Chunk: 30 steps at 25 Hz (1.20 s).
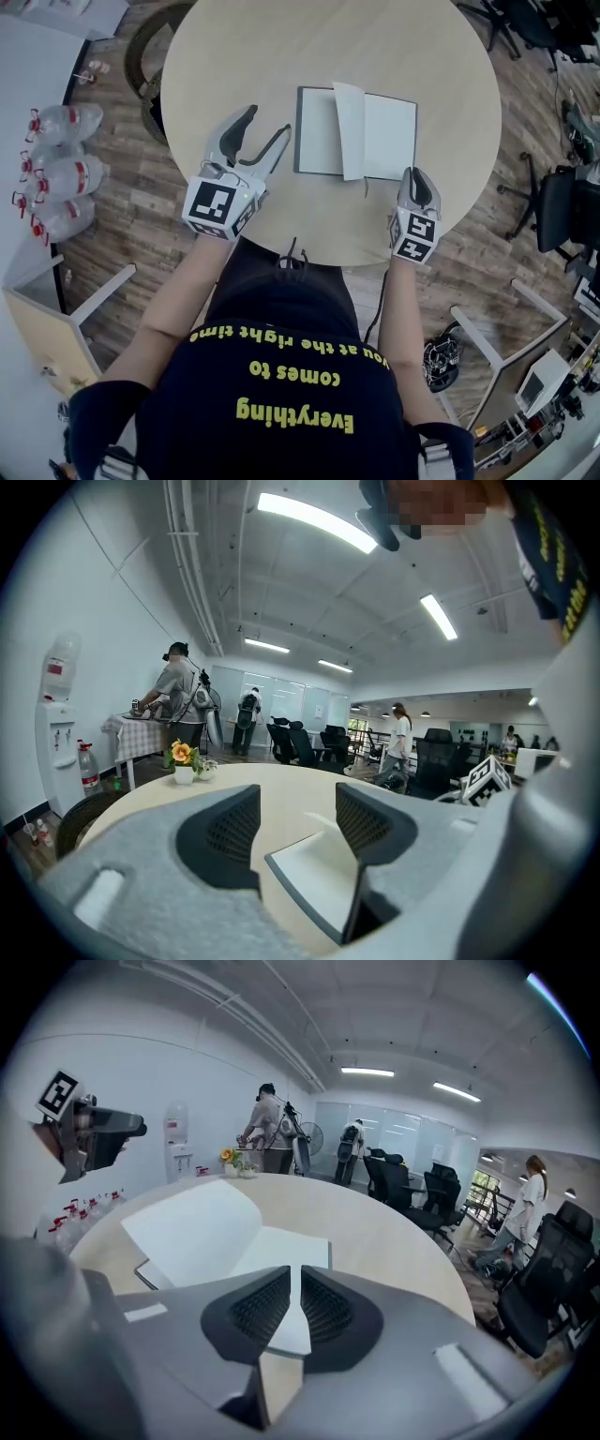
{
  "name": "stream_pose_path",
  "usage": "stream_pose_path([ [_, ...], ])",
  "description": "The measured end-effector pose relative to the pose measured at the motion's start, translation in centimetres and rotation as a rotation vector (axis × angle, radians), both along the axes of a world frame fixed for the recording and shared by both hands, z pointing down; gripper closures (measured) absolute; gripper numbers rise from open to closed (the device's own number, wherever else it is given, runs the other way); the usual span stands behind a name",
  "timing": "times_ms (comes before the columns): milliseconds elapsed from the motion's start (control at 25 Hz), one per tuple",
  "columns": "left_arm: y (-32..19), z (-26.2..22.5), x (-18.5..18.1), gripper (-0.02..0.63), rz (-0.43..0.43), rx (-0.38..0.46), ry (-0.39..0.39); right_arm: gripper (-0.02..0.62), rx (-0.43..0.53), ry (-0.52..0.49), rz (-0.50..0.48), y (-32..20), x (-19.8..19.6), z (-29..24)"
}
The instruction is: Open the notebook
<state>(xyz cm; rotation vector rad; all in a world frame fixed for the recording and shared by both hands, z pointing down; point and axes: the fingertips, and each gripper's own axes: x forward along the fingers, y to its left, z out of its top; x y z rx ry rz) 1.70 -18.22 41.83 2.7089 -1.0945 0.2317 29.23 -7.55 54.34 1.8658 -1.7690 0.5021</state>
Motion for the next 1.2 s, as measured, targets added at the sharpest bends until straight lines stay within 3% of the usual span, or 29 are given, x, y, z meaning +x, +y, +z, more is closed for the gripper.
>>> stream_pose_path([
  [160, 0.1, -0.8, 0.3, 0.367, 0.008, 0.013, 0.01, 0.555, 0.073, -0.037, -0.03, -0.7, -1.2, -2.8],
  [360, 0.3, -2.1, 0.6, 0.443, 0.026, 0.036, 0.032, 0.58, 0.174, -0.084, -0.061, -1.8, -2.6, -6.8],
  [760, 1.1, -5.4, 0.7, 0.545, 0.064, 0.114, 0.051, 0.583, 0.344, -0.081, -0.119, -3.0, -4.8, -15.0],
  [1040, 1.4, -7.5, 0.5, 0.566, 0.076, 0.148, 0.08, 0.583, 0.43, -0.097, -0.139, -3.2, -6.7, -18.8],
  [1200, 1.2, -8.8, 0.2, 0.566, 0.081, 0.17, 0.1, 0.583, 0.458, -0.051, -0.171, -3.3, -7.9, -20.5],
])
